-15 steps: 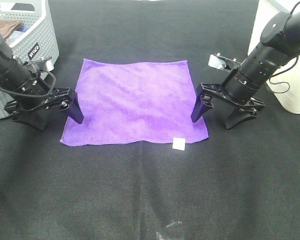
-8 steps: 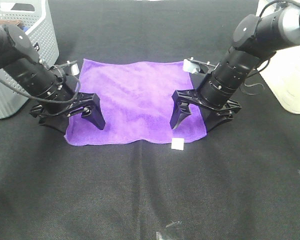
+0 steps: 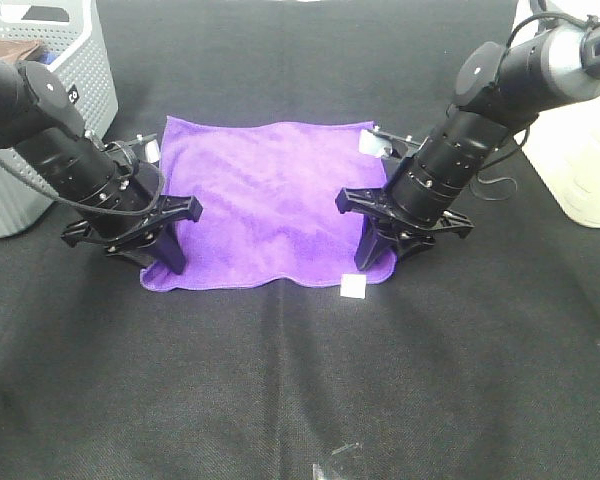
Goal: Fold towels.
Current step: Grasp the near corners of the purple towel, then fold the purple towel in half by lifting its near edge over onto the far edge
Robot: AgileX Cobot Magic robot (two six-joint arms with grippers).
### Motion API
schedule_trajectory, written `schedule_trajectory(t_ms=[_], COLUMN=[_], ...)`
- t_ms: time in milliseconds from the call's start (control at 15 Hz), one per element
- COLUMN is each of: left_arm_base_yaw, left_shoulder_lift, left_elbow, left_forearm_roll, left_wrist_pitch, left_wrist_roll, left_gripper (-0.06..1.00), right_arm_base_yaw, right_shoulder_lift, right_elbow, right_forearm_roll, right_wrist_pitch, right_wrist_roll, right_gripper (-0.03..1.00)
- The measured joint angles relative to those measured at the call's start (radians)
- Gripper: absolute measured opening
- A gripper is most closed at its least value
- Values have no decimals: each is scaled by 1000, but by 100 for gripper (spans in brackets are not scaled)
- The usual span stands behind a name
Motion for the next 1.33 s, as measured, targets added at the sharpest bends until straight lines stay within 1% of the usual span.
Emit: schedule_trajectory(t_ms=[133, 200, 267, 333, 467, 667, 867, 933, 1000, 1067, 1133, 1333], left_arm_base_yaw=[-1, -2, -2, -2, -2, -2, -2, -2, -2, -2, -2, -2], left_shoulder_lift=[2, 3, 3, 3, 3, 5, 5, 5, 5, 5, 5, 5], left_elbow=[-2, -13, -13, -25, -41, -54, -133, -162, -207, -232, -232, -310], left_forearm_roll=[20, 37, 37, 52, 80, 99, 111, 123, 154, 174, 174, 247], left_wrist_pitch=[1, 10, 10, 28, 53, 86, 176, 207, 243, 256, 256, 243], left_wrist_roll=[0, 0, 0, 0, 0, -2, -9, -14, -26, -37, -37, -66], left_gripper=[4, 1, 1, 0, 0, 0, 0, 0, 0, 0, 0, 0], right_arm_base_yaw=[2, 2, 2, 2, 2, 2, 2, 2, 2, 2, 2, 2], right_shoulder_lift=[10, 10, 10, 10, 10, 10, 0, -12, -25, -28, -28, -28], right_elbow=[-33, -56, -56, -76, -86, -86, -86, -91, -119, -143, -143, -243], right_forearm_roll=[-1, -8, -8, -13, -18, -24, -24, -28, -39, -43, -43, -89], right_wrist_pitch=[33, 52, 52, 65, 77, 102, 120, 123, 130, 134, 134, 112], right_wrist_roll=[0, 0, 0, 0, 0, 0, 0, 0, 0, 0, 0, 1], right_gripper=[19, 12, 12, 3, 3, 3, 3, 3, 3, 3, 3, 3])
